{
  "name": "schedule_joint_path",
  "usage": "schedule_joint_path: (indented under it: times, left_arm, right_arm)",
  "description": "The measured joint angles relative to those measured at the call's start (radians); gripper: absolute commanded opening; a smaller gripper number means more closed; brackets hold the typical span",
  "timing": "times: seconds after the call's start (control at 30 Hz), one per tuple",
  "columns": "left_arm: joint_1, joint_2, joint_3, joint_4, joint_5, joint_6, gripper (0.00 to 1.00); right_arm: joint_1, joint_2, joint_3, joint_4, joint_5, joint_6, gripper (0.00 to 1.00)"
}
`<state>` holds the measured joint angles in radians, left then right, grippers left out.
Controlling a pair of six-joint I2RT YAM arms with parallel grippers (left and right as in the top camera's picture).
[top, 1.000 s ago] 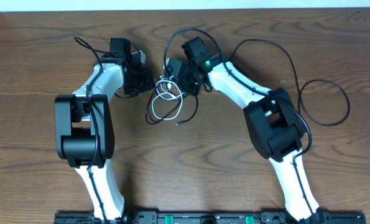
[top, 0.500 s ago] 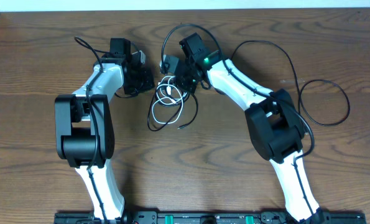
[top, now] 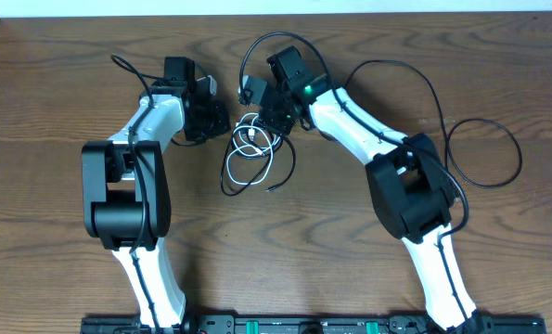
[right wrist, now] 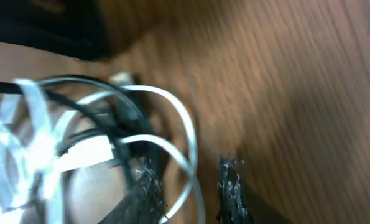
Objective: Untangle cables
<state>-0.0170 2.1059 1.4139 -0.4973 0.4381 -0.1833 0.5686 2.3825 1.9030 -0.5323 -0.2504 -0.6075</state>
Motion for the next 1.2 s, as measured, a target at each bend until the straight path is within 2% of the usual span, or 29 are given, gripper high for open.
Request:
schedule_joint_path:
  times: [0.17, 0.43, 0.87, 1.2]
  left_arm:
    - [0.000, 0.000, 0.000, 0.000, 0.000, 0.000, 0.08]
    - [0.000, 0.000, 0.000, 0.000, 0.000, 0.000, 0.08]
    - [0.000, 0.000, 0.000, 0.000, 0.000, 0.000, 0.08]
    - [0.000, 0.000, 0.000, 0.000, 0.000, 0.000, 0.08]
  right_arm:
    - [0.000, 0.021, 0.000, 0.002, 0.053, 0.000, 0.31]
    - [0.006, 0.024, 0.010, -0.115, 0.069, -0.002, 0.31]
    - [0.021, 0.015, 0.011, -0.146, 0.072, 0.024, 0.36]
    - [0.034, -0.014, 0.011, -0.276, 0.000, 0.059, 0.40]
